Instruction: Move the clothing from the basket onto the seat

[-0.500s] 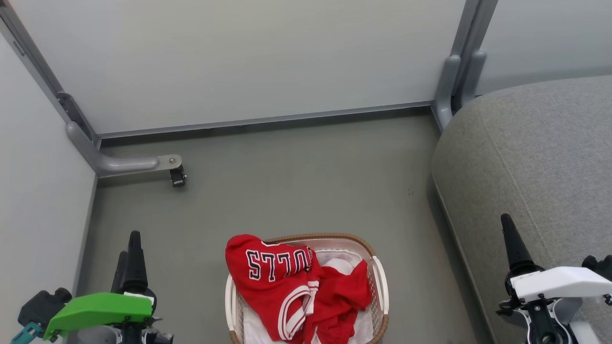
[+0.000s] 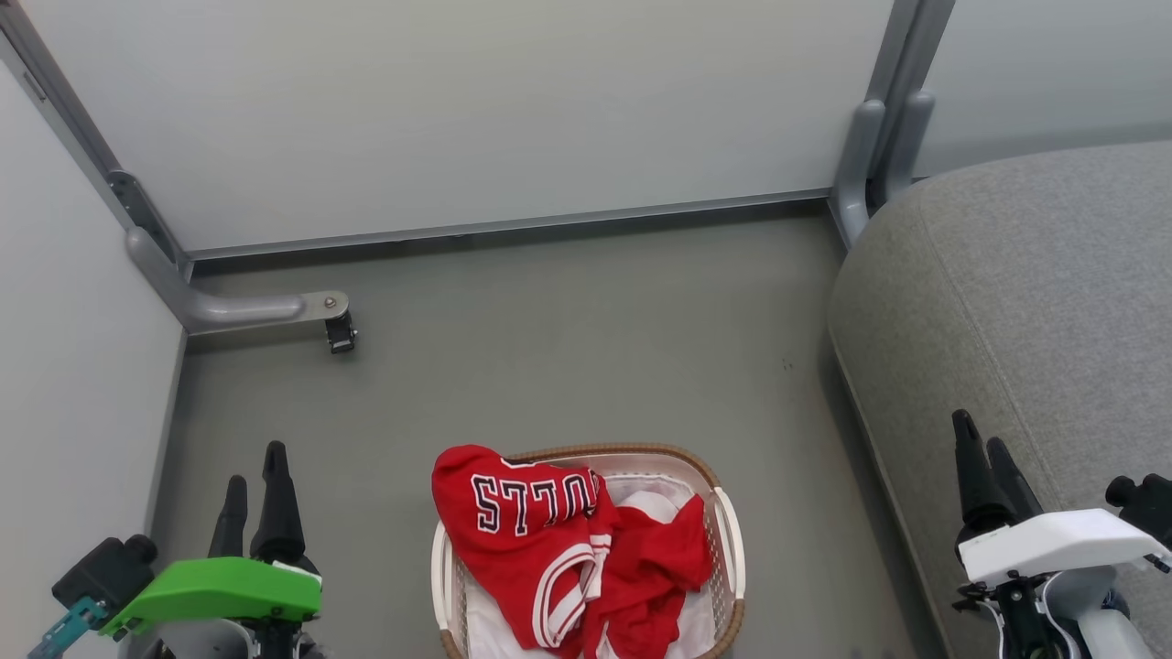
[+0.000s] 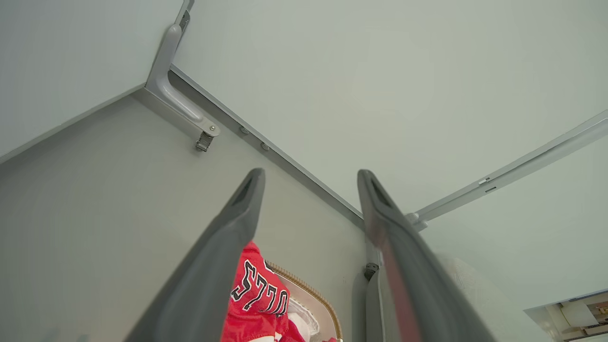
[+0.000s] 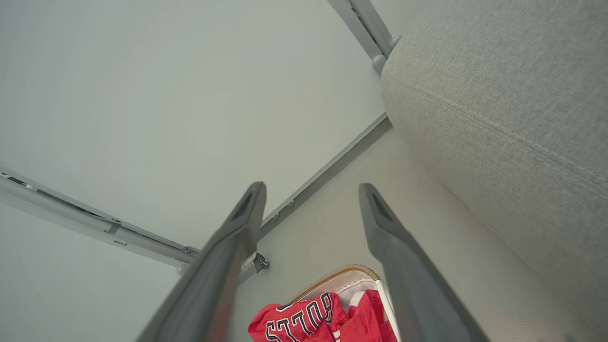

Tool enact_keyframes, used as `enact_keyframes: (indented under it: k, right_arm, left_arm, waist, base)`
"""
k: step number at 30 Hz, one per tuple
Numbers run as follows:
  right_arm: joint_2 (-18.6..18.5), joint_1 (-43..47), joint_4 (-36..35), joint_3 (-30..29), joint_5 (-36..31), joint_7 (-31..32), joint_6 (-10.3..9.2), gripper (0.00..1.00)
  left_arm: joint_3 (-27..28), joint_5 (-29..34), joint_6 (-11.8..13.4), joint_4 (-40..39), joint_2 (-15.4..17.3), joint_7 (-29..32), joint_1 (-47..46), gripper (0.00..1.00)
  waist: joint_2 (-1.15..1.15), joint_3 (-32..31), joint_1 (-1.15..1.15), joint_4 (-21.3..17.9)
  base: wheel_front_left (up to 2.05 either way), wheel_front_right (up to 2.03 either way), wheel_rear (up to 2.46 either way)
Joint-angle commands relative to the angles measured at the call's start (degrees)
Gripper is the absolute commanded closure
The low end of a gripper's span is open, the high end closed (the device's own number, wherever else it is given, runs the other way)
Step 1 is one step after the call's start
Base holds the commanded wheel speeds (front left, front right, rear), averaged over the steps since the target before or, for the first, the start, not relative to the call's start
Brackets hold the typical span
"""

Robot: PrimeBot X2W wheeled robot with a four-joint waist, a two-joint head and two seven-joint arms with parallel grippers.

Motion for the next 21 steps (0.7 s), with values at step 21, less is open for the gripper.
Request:
enact_keyframes:
  k: [21]
  right_arm:
    - [-1.9, -0.7, -0.6, 2.3, -18.1, -3.8, 0.02, 0.00]
  left_arm:
    - [-2.1, 20.3, 1.7, 1.1, 0.5, -3.8, -0.5, 0.00]
  waist:
    - [0.00, 0.5, 0.00, 0.4]
  base:
    - [0.00, 0.00, 0.00]
